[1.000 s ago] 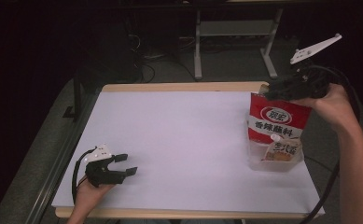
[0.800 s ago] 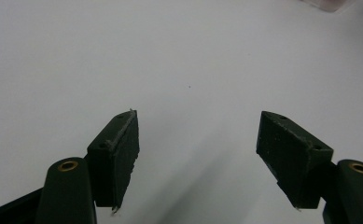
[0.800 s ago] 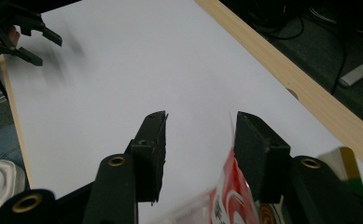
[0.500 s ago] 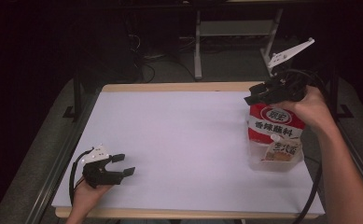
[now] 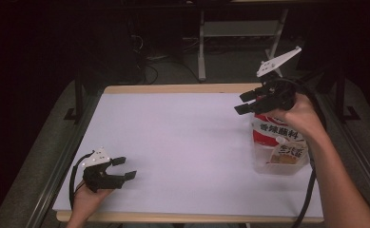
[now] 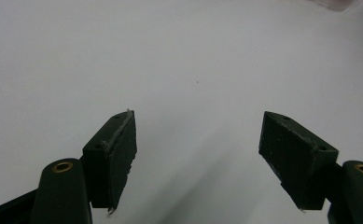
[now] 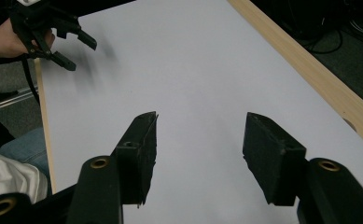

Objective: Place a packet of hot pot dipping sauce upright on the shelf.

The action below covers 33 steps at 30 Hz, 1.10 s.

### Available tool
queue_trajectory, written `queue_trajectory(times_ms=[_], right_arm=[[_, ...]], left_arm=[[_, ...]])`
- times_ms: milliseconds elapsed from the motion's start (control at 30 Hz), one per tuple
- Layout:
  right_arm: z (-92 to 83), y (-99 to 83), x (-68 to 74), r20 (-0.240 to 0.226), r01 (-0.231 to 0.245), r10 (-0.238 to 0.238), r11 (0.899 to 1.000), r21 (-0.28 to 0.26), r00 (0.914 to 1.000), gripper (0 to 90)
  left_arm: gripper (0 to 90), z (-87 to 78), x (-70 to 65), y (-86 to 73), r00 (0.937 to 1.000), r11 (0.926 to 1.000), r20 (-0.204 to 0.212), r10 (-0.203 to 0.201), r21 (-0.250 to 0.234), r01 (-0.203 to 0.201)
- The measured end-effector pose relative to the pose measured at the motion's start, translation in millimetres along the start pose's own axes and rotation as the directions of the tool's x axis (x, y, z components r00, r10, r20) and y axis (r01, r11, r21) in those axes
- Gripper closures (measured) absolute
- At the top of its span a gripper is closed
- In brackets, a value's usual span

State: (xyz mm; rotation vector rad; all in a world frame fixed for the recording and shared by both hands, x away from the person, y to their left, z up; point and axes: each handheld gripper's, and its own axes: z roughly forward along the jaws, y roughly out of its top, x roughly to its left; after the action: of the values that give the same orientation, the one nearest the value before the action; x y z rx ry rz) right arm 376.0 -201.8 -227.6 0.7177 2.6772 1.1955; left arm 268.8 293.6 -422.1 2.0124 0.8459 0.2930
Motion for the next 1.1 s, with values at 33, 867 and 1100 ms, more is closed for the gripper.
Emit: queue_trajectory(times_ms=[33, 867, 1100], right_arm=[[1.0, 0.3, 1.3, -0.003, 0.002, -0.002, 1.000, 0.000, 1.0000, 43.6], [55.3, -7.0, 42.1, -0.122, 0.058, -0.055, 0.998, 0.017, 0.9910, 40.0], [70.8, -14.8, 47.9, -0.141, 0.075, -0.070, 0.997, 0.027, 0.9876, 39.7]], left_arm=[[27.2, 0.1, 0.1, -0.2, 1.0000, 1.0000, 0.000, 0.000, 0.002, 0.000], [24.5, -6.9, 1.3, -1.0, 0.9998, 1.0000, -0.022, 0.000, -0.006, 0.000], [23.7, -7.1, 1.8, -1.8, 0.9997, 1.0000, -0.024, -0.007, -0.004, 0.007]])
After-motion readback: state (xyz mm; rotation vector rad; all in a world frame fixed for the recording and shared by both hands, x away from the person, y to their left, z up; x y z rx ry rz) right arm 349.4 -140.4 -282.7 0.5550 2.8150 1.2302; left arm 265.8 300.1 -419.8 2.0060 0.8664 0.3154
